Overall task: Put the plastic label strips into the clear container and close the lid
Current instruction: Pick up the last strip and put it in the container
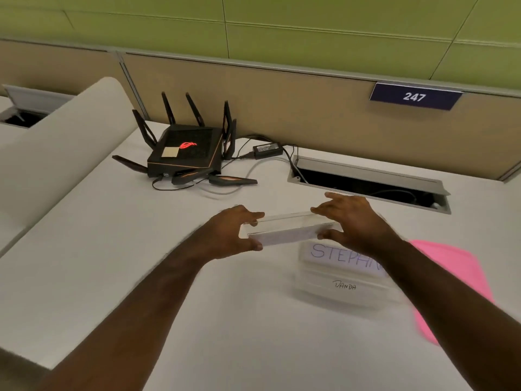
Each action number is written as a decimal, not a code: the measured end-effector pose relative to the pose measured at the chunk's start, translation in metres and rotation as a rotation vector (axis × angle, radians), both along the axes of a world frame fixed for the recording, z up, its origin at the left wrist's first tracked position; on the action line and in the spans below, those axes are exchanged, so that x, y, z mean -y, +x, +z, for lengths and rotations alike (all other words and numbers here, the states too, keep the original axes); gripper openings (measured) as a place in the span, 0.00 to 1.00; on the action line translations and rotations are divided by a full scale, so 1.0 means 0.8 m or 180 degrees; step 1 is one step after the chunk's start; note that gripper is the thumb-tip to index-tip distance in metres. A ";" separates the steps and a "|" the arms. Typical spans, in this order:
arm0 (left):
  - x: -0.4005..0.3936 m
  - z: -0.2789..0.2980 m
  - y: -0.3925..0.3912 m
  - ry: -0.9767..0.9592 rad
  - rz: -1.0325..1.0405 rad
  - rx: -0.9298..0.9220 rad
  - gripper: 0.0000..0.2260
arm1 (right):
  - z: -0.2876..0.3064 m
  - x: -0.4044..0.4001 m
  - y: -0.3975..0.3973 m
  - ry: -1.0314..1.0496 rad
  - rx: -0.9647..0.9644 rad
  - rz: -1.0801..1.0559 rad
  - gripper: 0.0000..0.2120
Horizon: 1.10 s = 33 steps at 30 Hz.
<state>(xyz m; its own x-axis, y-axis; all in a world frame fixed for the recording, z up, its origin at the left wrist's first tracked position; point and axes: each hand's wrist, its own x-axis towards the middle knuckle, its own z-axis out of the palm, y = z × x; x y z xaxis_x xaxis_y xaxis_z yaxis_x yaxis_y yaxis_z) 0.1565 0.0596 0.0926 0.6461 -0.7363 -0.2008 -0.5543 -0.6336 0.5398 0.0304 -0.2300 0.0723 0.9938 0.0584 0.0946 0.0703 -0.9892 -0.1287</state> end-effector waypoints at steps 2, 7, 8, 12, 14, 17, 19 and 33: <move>0.030 -0.006 -0.011 0.0093 -0.0274 0.0439 0.29 | 0.000 0.022 -0.031 -0.0035 -0.0086 -0.0172 0.27; 0.090 -0.016 -0.041 0.0123 -0.0689 0.1006 0.23 | -0.001 0.057 -0.098 0.0004 -0.0210 -0.0598 0.26; 0.100 -0.019 -0.047 0.0106 -0.0733 0.1091 0.22 | -0.003 0.060 -0.109 0.0008 -0.0244 -0.0674 0.25; 0.133 -0.034 -0.070 0.0438 -0.0915 0.1573 0.20 | -0.015 0.069 -0.139 0.0123 -0.0358 -0.1068 0.25; 0.143 -0.043 -0.080 0.0699 -0.1024 0.1767 0.20 | -0.023 0.070 -0.147 0.0054 -0.0485 -0.1151 0.25; 0.151 -0.054 -0.092 0.0974 -0.1227 0.1984 0.18 | -0.036 0.065 -0.153 -0.0358 -0.0655 -0.1100 0.26; 0.156 -0.059 -0.099 0.1182 -0.1344 0.2008 0.19 | -0.043 0.059 -0.152 -0.0538 -0.0781 -0.1111 0.26; 0.183 -0.089 -0.107 0.1802 -0.1171 0.1677 0.16 | -0.062 0.034 -0.124 -0.1098 -0.1269 -0.0959 0.29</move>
